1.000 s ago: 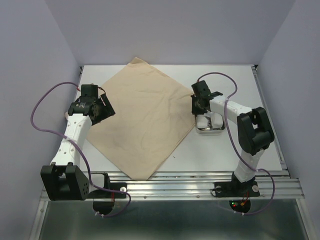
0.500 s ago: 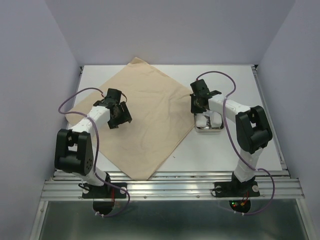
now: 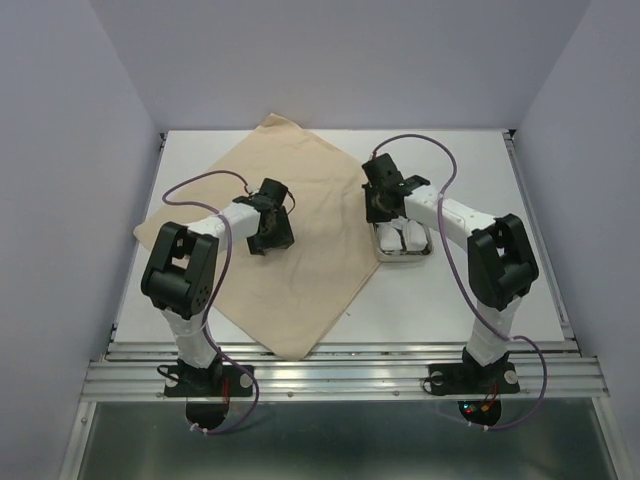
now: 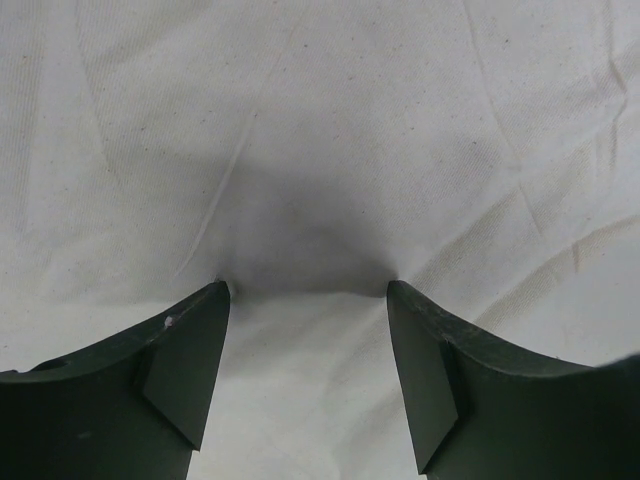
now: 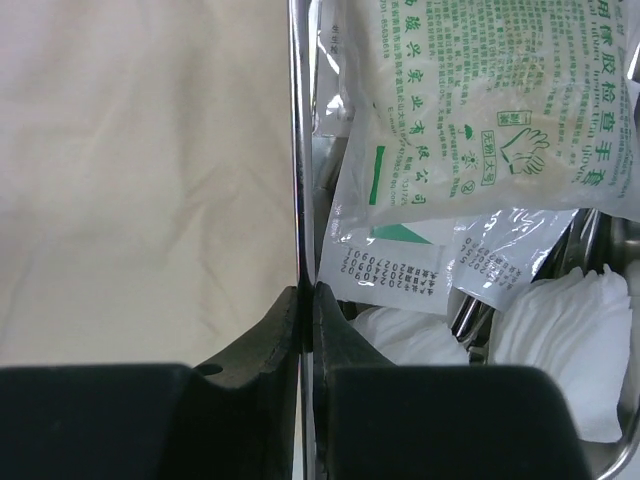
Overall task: Prepare the surgical pack
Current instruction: Pick up the container from the center of the board.
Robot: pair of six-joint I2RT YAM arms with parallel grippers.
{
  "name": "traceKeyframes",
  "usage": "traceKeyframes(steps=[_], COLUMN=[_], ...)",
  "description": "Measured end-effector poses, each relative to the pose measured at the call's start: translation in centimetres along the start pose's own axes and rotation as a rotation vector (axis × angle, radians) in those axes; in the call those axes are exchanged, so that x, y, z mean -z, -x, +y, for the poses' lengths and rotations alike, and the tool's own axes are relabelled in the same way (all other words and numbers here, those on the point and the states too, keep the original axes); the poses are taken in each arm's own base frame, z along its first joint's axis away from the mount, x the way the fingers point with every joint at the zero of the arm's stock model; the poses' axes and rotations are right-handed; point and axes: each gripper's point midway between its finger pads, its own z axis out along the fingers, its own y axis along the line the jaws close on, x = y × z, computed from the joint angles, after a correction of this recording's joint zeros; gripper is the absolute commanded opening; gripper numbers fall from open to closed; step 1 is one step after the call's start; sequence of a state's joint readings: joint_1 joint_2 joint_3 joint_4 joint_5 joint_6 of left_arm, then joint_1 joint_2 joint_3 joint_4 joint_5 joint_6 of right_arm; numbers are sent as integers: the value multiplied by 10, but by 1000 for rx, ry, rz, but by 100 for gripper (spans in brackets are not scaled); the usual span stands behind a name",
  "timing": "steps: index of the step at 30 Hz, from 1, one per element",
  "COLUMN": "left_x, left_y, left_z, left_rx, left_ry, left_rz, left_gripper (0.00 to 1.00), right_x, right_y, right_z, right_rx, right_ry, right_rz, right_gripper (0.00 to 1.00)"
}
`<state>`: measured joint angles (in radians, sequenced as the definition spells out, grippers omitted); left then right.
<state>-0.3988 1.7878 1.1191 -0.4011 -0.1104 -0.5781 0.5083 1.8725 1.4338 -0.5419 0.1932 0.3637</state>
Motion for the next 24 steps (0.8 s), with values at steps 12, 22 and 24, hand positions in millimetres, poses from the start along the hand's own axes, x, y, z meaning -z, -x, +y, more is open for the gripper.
traceKeyframes(steps=[12, 22, 24], left_x=[-2, 21, 30], left_y=[-1, -19, -18], left_z=[-51, -35, -29], left_rx=[-68, -43, -31], left_ry=[-70, -91, -102], left_rz=[-19, 9, -1], left_gripper=[75, 76, 76], right_x=[-1, -21, -25], right_y=[11, 7, 9], right_z=[60, 100, 104], right_rx=[48, 117, 127], right_ry=[68, 83, 82], right_rz=[-19, -3, -4], right_gripper=[1, 1, 1])
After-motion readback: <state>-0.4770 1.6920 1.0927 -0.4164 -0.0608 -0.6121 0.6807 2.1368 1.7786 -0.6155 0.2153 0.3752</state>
